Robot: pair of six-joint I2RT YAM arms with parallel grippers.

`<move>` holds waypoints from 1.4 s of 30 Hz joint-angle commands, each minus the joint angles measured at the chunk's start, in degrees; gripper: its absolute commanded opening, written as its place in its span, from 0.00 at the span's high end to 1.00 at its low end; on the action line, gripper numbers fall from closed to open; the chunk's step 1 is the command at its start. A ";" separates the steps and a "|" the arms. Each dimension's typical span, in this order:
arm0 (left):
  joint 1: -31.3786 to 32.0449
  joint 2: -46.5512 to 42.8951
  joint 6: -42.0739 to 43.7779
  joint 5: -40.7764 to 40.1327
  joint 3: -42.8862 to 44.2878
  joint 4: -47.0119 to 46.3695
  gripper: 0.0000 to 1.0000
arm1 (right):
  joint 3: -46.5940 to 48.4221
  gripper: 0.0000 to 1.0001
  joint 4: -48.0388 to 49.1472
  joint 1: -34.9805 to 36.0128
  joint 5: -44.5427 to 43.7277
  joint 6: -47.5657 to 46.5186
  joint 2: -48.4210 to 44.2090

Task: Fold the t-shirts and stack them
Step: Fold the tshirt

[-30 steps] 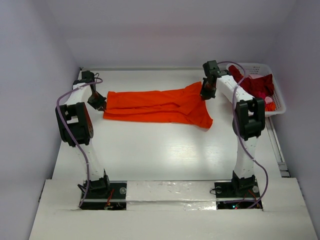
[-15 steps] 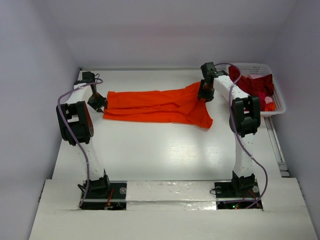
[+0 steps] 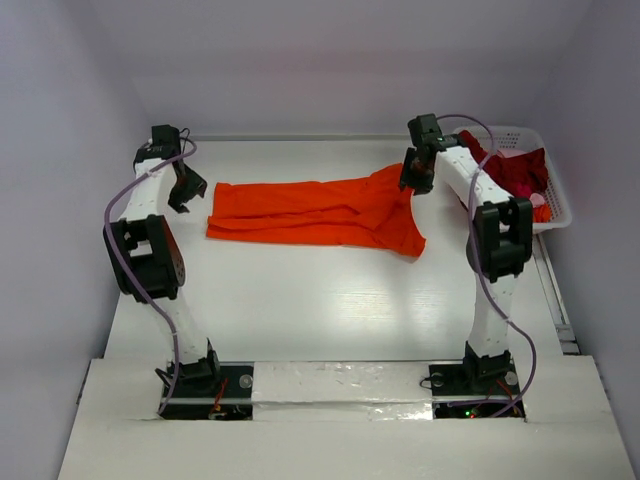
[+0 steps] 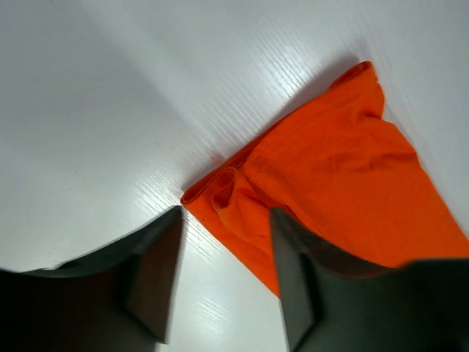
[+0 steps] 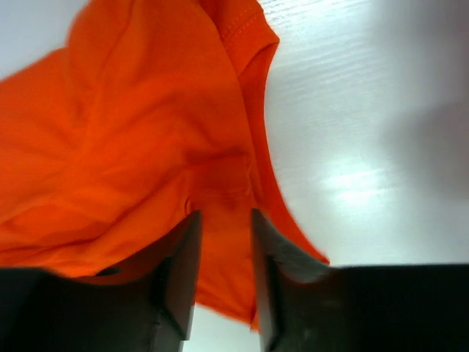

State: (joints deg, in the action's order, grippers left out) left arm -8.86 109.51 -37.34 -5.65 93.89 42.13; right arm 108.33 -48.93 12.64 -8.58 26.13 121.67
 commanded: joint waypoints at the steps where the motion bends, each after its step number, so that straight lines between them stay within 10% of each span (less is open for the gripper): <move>1: -0.45 -6.50 0.60 -0.42 0.95 1.55 0.56 | -1.63 0.64 0.76 -0.52 -0.13 -0.90 -8.63; 4: 0.16 -7.21 1.13 1.51 -2.90 1.03 0.94 | -4.70 1.00 1.73 -0.52 3.29 -1.08 -11.53; 6: 0.86 -7.03 1.31 1.69 -4.49 0.94 1.00 | -6.55 1.00 2.34 0.36 4.35 -1.17 -12.33; 26: 4.82 -4.40 2.01 1.78 -9.25 -0.21 0.88 | -9.98 0.83 4.01 6.96 10.69 0.24 -7.85; 38: 4.82 -0.53 2.80 -0.68 -8.98 0.76 0.91 | -10.43 1.00 4.81 7.48 13.23 0.15 -4.60; 42: 4.82 -0.27 2.80 -0.94 -8.72 0.59 0.90 | -10.42 0.87 4.98 8.53 14.29 0.15 -3.98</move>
State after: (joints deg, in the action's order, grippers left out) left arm -3.86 109.89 -35.33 -5.21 84.75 41.60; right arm 97.43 -45.82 19.88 4.03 26.17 117.16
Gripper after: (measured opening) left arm 0.098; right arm 0.099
